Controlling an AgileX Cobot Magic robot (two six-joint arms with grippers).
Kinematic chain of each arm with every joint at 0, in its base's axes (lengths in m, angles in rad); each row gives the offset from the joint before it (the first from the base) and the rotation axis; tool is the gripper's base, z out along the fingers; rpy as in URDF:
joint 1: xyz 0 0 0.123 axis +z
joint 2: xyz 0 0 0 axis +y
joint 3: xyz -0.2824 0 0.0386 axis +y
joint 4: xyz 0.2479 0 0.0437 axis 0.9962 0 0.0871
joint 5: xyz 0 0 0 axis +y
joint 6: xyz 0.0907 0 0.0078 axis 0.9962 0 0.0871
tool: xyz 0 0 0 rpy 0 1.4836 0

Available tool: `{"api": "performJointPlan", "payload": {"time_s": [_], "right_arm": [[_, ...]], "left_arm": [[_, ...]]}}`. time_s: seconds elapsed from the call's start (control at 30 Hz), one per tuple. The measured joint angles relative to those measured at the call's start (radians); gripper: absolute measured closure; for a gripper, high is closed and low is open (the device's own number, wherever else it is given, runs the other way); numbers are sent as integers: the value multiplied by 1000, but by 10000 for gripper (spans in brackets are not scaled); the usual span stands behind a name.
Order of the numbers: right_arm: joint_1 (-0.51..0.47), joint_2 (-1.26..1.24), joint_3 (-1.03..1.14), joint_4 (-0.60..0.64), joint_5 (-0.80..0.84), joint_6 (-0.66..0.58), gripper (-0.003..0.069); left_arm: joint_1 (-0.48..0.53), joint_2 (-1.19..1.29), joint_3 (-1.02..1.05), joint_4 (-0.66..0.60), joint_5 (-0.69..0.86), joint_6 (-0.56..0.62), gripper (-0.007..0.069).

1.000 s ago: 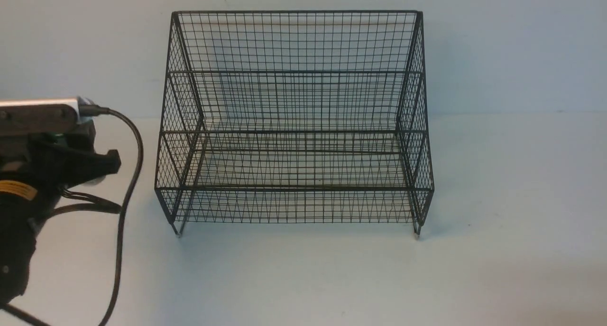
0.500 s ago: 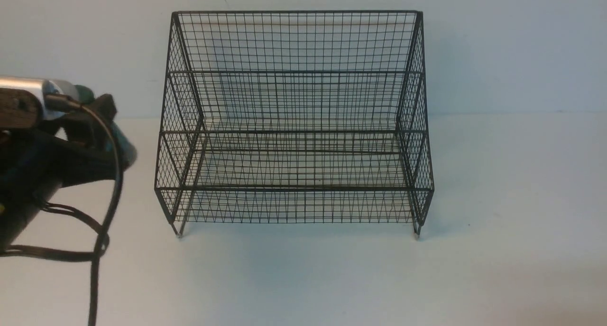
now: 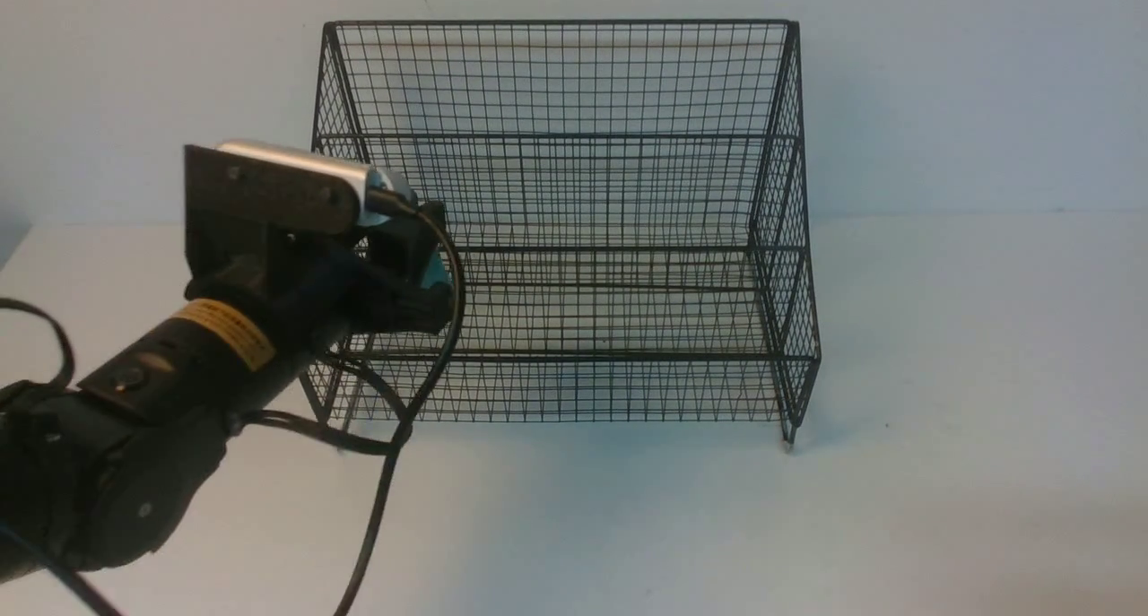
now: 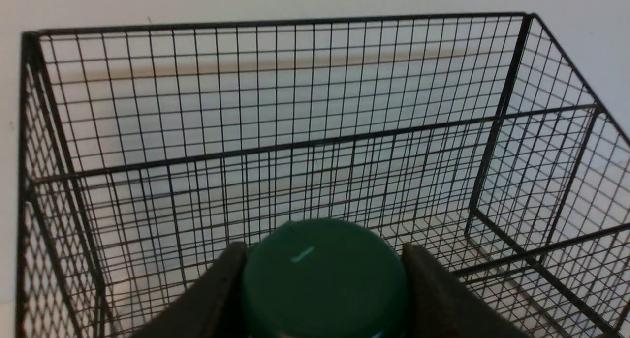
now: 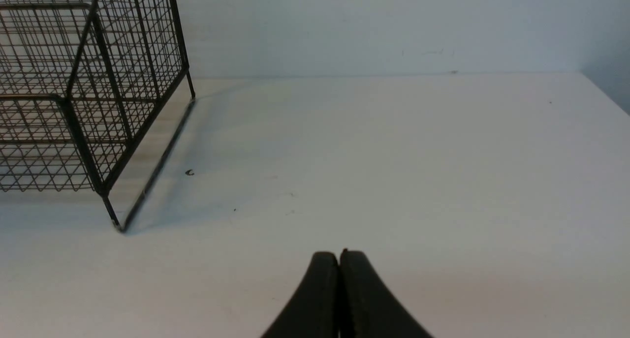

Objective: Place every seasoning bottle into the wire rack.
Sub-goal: Use the left arm to put the condiment bottle back on the shelf

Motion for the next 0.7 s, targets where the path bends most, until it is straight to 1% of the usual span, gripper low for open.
{"api": "performJointPlan", "payload": {"time_s": [0.2,0.43,0.7], "right_arm": [[0,0,0,0,0,0,676],[0,0,0,0,0,0,676],[0,0,0,0,0,0,676]], "left_arm": [[0,112,-44,0,-81,0,289],[0,216,-52,0,-83,0,289],[-1,276,-55,4,-83,0,289]]}}
